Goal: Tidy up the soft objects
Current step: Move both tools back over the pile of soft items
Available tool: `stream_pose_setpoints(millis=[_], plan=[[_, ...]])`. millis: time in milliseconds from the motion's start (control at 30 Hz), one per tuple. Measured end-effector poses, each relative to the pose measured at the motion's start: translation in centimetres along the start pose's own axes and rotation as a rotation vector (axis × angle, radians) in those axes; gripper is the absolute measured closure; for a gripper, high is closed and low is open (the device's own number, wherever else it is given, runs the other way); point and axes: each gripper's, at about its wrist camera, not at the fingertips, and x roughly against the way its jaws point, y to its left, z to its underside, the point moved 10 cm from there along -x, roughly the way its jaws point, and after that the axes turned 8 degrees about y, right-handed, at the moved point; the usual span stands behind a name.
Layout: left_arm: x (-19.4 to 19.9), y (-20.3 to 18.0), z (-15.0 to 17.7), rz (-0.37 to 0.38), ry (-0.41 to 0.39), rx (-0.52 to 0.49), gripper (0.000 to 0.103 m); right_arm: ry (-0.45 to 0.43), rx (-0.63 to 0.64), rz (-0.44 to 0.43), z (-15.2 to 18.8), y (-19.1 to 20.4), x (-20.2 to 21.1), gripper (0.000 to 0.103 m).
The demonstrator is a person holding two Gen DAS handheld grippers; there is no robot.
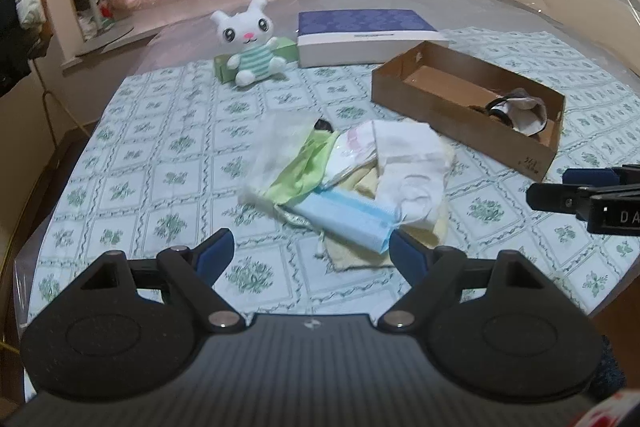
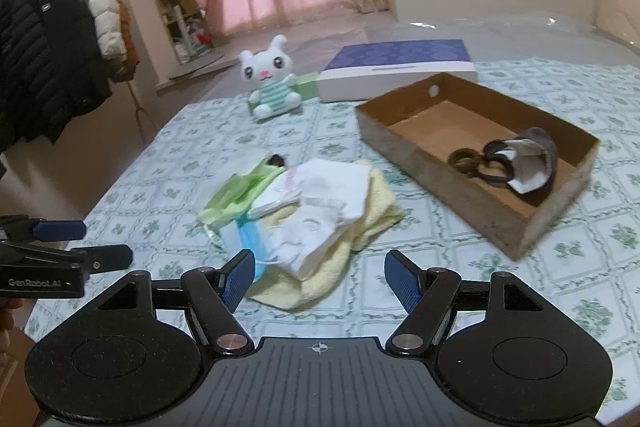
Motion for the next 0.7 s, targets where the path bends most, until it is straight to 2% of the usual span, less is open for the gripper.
stream_pose_setpoints(millis=[200,500,700], plan=[[-1.0,0.4,1.4,0.000,0.031,0.023,0.025,0.021,0.038,-0.017,0.6,1.4,-1.7,0.031],[-2.9,0.6,1.9,0.005,0.060,0.034,0.030,0.030,0.041,-0.013,0.5,1.2,-4.1,0.031],[-4.5,1.0,2.3,0.005,0.090,0.054,0.034,0.033,0.114,-0.038,0.8,2.7,-5.7,0.032]])
